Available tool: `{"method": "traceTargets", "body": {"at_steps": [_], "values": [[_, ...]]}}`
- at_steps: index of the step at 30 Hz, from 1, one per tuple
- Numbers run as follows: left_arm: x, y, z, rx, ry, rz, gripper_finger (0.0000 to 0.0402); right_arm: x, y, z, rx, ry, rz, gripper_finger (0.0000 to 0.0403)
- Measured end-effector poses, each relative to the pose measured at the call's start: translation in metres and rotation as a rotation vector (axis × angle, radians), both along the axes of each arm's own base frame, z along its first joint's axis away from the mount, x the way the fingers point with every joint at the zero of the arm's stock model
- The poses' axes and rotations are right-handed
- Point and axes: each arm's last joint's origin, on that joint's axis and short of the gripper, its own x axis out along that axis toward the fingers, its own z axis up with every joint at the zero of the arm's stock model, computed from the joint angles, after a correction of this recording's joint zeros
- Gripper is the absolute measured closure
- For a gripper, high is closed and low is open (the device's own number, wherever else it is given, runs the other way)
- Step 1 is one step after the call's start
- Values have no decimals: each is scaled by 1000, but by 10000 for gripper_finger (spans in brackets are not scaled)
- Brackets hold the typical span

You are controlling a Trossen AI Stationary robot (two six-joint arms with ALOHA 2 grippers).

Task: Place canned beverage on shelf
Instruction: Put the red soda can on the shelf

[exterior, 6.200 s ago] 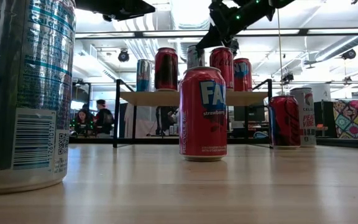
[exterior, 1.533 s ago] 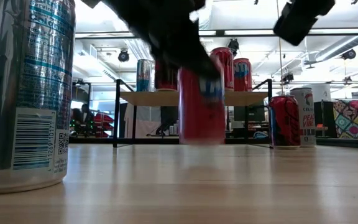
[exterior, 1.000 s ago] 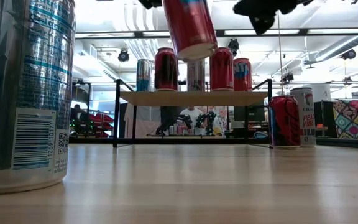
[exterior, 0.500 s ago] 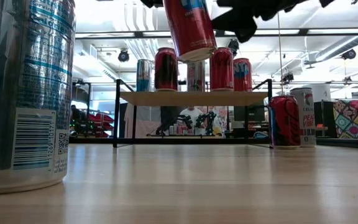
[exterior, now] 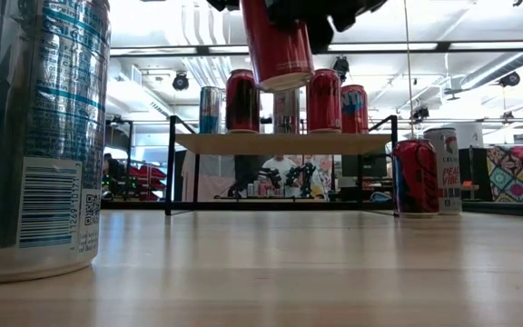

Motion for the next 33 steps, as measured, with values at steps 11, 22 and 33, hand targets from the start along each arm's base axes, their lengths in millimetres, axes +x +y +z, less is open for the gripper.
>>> {"method": "traceTargets", "body": {"at_steps": [11,22,33], "values": [[1,-1,2,-17,-22,-1,70,4,0,1,-31,-15,15,123],[-21,6,32,82,-85,-26,5,-2,-15,1,10,-6,-15,123],[-79,29,49,123,-228,-12,4,-58,-62,29,82,-152,-444,123]]}}
